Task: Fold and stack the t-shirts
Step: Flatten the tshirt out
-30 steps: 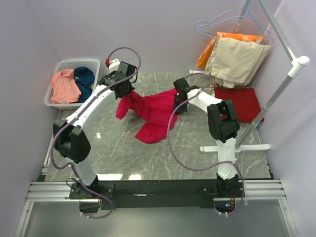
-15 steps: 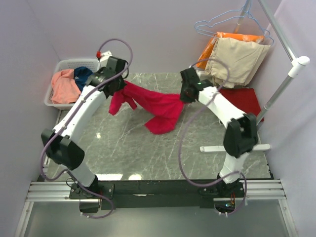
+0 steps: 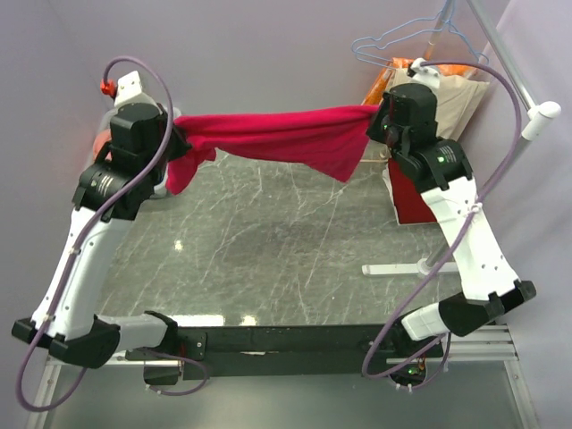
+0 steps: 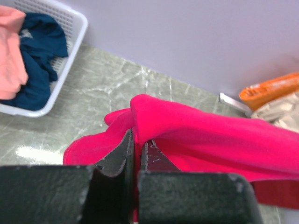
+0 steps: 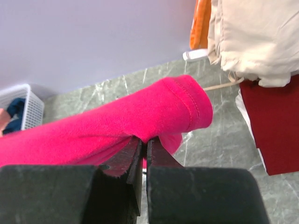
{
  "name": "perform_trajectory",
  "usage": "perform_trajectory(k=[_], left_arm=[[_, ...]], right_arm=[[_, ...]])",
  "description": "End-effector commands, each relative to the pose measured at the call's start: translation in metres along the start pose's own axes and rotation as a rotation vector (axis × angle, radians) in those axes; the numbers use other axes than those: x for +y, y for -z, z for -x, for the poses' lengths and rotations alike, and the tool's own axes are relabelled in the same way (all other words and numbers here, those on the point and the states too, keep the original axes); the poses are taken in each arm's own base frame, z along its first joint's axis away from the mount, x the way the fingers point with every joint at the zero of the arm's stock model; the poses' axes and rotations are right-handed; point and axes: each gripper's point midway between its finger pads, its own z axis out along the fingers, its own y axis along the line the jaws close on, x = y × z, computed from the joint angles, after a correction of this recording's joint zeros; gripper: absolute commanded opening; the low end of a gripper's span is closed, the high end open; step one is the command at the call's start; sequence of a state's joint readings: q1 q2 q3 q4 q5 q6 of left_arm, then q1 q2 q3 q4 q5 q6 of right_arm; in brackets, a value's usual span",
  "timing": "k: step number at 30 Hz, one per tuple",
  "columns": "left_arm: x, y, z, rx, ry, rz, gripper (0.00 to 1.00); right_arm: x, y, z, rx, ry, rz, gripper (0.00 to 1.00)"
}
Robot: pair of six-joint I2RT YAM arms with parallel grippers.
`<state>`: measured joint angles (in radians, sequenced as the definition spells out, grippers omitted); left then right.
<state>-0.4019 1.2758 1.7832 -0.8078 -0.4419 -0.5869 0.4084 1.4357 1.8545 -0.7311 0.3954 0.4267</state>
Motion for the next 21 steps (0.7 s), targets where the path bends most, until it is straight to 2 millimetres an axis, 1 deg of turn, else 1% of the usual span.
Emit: perform_trajectory(k=[1, 2, 3, 5, 6, 7, 8, 9, 10, 11, 12, 13, 14, 15, 16, 17, 18, 19, 20, 21], left_arm=[[0.011, 0.011, -0.012, 0.035, -0.047, -0.015, 0.08], [0.015, 0.008, -0.023, 0.064, -0.061, 0.001, 0.08], [0.018, 0.006, -0.030, 0.085, -0.069, 0.013, 0.09], [0.029, -0.006, -0.054, 0.147, -0.107, 0.063, 0.09], [0.035, -0.018, -0.068, 0.176, -0.123, 0.104, 0.11], [0.041, -0.026, -0.079, 0.201, -0.144, 0.134, 0.11], [0.048, -0.037, -0.096, 0.236, -0.170, 0.167, 0.12], [0.054, -0.055, -0.118, 0.284, -0.200, 0.211, 0.14], [0.062, -0.065, -0.131, 0.309, -0.218, 0.251, 0.14], [0.067, -0.077, -0.149, 0.348, -0.233, 0.275, 0.14], [0.075, -0.096, -0.178, 0.416, -0.259, 0.313, 0.15], [0.077, -0.106, -0.193, 0.455, -0.266, 0.322, 0.15], [0.078, -0.118, -0.204, 0.473, -0.270, 0.330, 0.14], [0.087, -0.136, -0.231, 0.522, -0.292, 0.371, 0.14], [0.089, -0.147, -0.237, 0.522, -0.292, 0.383, 0.15], [0.092, -0.158, -0.244, 0.527, -0.299, 0.401, 0.16], [0.106, -0.175, -0.264, 0.557, -0.302, 0.452, 0.22], [0.102, -0.189, -0.258, 0.541, -0.286, 0.456, 0.24], [0.109, -0.197, -0.258, 0.536, -0.281, 0.491, 0.25], [0.123, -0.208, -0.267, 0.555, -0.276, 0.540, 0.37]], right_arm=[[-0.015, 0.028, 0.026, -0.067, 0.000, -0.031, 0.00], [-0.018, 0.031, 0.023, -0.057, -0.003, -0.037, 0.00], [-0.020, 0.028, 0.017, -0.044, -0.002, -0.044, 0.00], [-0.018, 0.025, 0.009, -0.032, -0.005, -0.034, 0.00], [-0.021, 0.015, -0.007, 0.002, 0.012, -0.043, 0.00], [-0.020, 0.009, -0.015, 0.017, 0.019, -0.043, 0.00], [-0.018, -0.006, -0.028, 0.042, 0.026, -0.050, 0.00], [-0.019, -0.019, -0.047, 0.085, 0.043, -0.061, 0.00], [-0.020, -0.030, -0.058, 0.109, 0.050, -0.074, 0.00], [-0.021, -0.054, -0.085, 0.167, 0.072, -0.103, 0.00], [-0.022, -0.068, -0.103, 0.208, 0.077, -0.123, 0.00], [-0.027, -0.094, -0.137, 0.282, 0.104, -0.165, 0.00], [-0.028, -0.107, -0.154, 0.319, 0.113, -0.179, 0.00], [-0.030, -0.119, -0.165, 0.340, 0.115, -0.199, 0.00], [-0.037, -0.139, -0.196, 0.403, 0.138, -0.235, 0.00], [-0.037, -0.148, -0.206, 0.421, 0.142, -0.248, 0.00], [-0.036, -0.157, -0.206, 0.412, 0.139, -0.253, 0.00], [-0.039, -0.169, -0.223, 0.432, 0.152, -0.263, 0.00], [-0.040, -0.175, -0.226, 0.431, 0.152, -0.272, 0.00], [-0.037, -0.182, -0.220, 0.415, 0.144, -0.273, 0.00]])
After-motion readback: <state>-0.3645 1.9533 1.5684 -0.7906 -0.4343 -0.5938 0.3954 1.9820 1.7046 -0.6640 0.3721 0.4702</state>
